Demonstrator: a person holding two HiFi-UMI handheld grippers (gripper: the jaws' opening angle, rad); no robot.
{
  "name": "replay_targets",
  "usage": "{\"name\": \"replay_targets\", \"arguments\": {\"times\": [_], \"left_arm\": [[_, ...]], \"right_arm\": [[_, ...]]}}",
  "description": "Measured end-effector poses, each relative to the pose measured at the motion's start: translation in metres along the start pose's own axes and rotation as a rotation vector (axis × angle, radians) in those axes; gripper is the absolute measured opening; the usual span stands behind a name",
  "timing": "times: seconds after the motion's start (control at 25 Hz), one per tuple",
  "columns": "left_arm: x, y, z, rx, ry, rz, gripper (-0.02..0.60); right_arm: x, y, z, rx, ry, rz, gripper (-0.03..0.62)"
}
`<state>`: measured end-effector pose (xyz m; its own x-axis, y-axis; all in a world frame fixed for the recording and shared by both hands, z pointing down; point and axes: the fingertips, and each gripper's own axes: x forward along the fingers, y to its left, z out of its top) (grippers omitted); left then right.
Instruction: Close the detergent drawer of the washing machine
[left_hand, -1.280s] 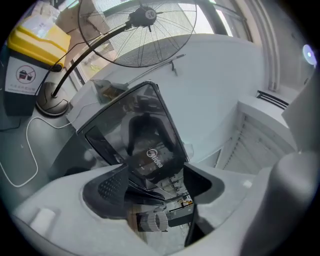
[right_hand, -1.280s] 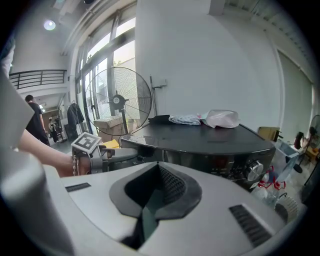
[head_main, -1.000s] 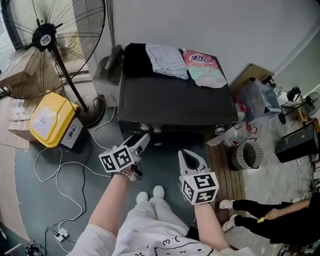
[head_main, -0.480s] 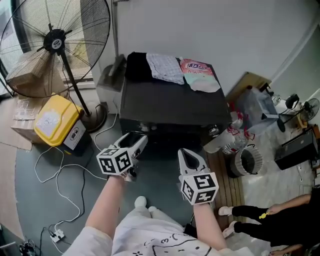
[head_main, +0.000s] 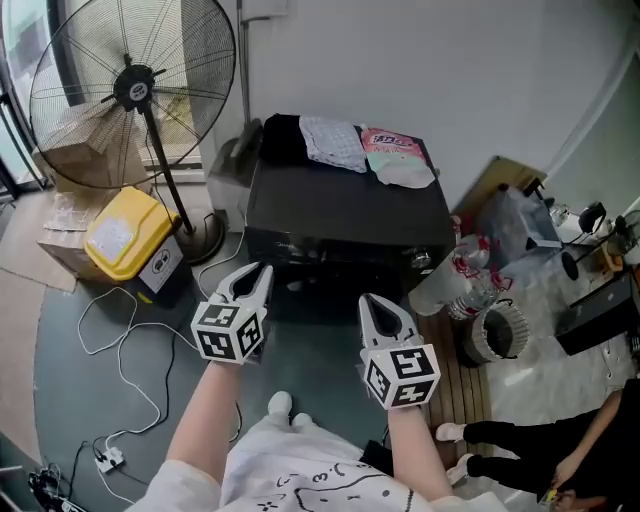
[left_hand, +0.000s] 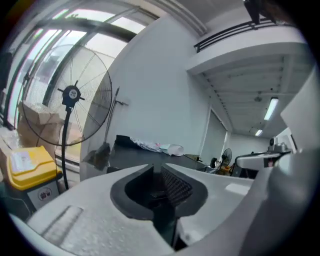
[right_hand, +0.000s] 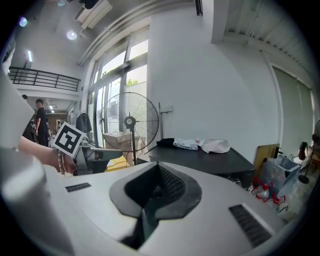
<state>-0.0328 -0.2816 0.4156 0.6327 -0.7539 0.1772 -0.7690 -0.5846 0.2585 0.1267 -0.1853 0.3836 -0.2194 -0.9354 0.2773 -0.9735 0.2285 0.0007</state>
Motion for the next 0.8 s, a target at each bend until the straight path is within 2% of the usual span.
{"name": "replay_targets", "arguments": {"times": [0.12,0.4,0.6,0.8], "left_arm": [[-0.022,-0.009,0.017,0.100,-0.037,0.034,0.017],[-0.059,-0.030,0.041,0.247,-0.092,0.061,0.017],[-0.075,-0.039,0.053,0.319,-0.119,0.079,0.017],[-0.088,-0.042,0.069,0.348,-0.162,0.082,0.017]], "right_arm": [[-0.015,0.003,0.006,-0.012,-0.020,0.006,-0.006],[-0.040,0.007,0.019,-0.072,-0.068,0.008,-0.006],[-0.052,0.017,0.026,-0.135,-0.088,0.020,-0.006],[-0.060,0.022,0.041,-0.169,-0.138,0.002,-0.006]]}}
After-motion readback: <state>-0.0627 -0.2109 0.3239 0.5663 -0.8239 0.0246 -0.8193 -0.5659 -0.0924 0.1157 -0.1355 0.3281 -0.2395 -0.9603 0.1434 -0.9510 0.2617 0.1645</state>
